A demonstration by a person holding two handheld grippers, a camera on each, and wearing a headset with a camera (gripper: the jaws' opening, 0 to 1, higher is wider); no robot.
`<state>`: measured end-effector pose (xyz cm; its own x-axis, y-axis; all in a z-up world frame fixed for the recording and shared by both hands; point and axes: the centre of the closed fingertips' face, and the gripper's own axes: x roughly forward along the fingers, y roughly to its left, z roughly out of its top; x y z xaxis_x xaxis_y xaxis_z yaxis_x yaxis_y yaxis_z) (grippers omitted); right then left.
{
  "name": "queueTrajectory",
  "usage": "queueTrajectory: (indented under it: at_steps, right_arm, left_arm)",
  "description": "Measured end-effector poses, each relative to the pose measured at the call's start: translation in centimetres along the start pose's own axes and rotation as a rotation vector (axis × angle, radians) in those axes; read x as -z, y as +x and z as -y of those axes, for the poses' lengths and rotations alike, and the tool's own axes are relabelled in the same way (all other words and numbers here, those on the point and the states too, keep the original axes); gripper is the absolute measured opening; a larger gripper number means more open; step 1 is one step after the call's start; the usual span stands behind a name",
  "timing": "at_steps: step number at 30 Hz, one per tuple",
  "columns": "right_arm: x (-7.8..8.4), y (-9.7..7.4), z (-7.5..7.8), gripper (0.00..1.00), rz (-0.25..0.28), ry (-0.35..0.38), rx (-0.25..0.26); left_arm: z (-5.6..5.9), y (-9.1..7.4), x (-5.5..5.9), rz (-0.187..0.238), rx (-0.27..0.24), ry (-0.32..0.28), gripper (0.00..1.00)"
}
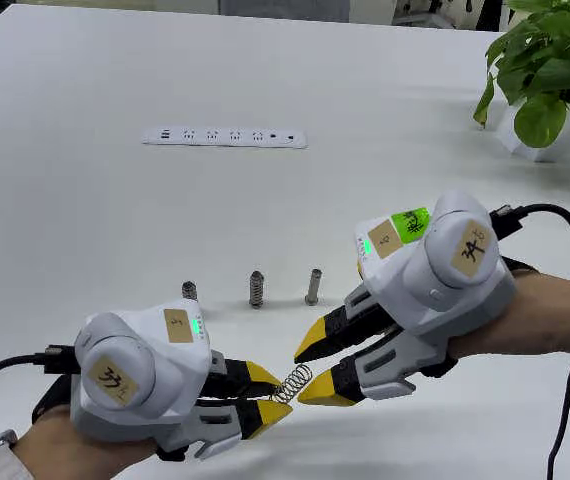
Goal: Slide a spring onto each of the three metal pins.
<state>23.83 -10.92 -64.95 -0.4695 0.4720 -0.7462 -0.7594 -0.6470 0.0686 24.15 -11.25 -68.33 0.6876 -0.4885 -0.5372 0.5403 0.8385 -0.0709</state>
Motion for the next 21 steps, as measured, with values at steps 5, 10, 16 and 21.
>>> queueTrajectory:
  at_steps: [5,10,16,21]
  right_arm:
    - [0.4,0.1,0.0,0.2,-0.041,-0.018,-0.028]
    - [0.7,0.4,-0.2,0.2,-0.073,-0.035,-0.059]
    - [0.8,0.8,-0.1,0.18,-0.093,-0.044,-0.083]
    - [0.9,1.1,-0.2,0.17,-0.103,-0.046,-0.099]
  left_arm:
    - [0.3,0.1,-0.4,0.002,0.008,0.012,0.09]
    - [0.6,0.2,-0.6,0.002,0.016,0.018,0.09]
    - [0.7,0.3,-0.8,0.006,0.018,0.017,0.09]
    - [0.7,0.4,-1.0,0.009,0.019,0.018,0.09]
